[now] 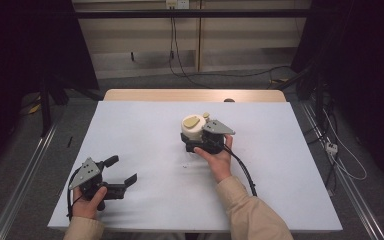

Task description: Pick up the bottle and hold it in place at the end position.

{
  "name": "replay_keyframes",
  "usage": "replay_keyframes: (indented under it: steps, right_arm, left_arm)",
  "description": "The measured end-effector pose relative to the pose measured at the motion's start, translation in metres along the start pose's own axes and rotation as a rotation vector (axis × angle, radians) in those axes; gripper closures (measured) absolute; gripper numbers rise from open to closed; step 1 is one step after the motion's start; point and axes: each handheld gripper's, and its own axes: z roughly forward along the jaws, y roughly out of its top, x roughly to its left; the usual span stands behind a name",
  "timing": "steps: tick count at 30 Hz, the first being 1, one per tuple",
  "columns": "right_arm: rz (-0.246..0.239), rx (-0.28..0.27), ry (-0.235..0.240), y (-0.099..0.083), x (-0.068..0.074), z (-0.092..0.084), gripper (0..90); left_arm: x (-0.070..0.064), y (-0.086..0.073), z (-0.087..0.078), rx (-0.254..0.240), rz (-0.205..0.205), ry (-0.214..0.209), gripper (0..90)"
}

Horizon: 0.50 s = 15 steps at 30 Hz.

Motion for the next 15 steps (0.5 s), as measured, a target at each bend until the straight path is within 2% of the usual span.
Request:
replay_keyframes:
  steps: [4,15]
  right_arm:
    - [-0.012,0.004,0.006,-0.0008,0.0005,0.001,7.4]
    - [0.003,0.016,0.012,-0.0034,0.0011,0.0043,7.4]
  left_arm:
    - [-0.0001,-0.0002,0.0001,0.001,-0.002,0.0,3.2]
    - [0.0007,-0.0003,-0.0005,0.006,0.002,0.001,3.2]
